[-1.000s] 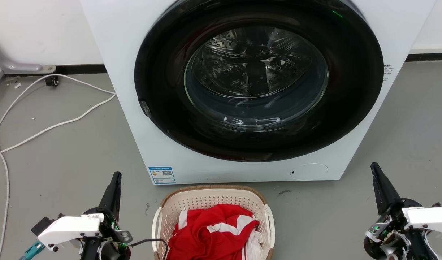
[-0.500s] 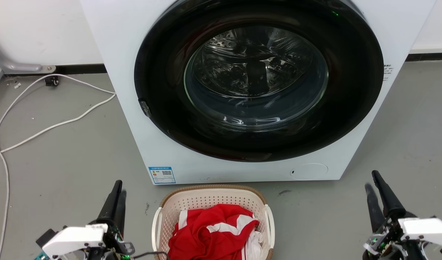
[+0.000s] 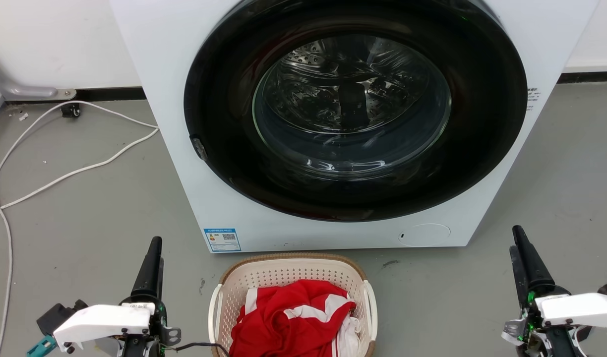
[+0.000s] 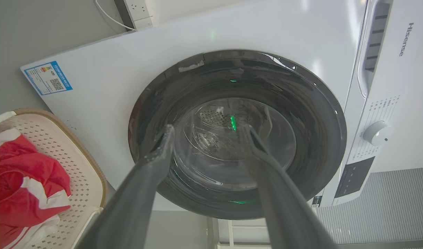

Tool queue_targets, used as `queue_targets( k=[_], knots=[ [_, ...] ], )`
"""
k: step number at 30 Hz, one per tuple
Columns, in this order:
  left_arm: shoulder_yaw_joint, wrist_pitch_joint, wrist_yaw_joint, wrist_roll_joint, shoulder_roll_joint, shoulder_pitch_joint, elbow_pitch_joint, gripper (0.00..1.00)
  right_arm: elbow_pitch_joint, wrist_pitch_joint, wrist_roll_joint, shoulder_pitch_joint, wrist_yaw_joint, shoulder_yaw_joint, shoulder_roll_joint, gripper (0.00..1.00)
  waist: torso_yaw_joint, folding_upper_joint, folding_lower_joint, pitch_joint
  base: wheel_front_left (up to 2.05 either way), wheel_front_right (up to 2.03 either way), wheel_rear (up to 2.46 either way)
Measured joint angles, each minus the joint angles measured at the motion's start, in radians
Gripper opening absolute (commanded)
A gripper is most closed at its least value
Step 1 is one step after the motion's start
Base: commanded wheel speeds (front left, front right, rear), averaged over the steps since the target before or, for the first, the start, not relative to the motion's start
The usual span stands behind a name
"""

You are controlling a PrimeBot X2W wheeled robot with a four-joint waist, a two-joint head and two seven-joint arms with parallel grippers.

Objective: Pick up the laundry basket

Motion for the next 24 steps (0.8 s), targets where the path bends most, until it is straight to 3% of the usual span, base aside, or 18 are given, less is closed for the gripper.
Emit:
queue_targets(
  k=[24],
  knots=[
    [-0.052,-0.095,0.064,0.461,0.0,0.021,-0.099,1.0,-0.12,-0.094,-0.561,0.036,0.0,0.051,0.0,1.0,0.002,0.0,0.0,0.003,0.0,0.0,0.0]
  ],
)
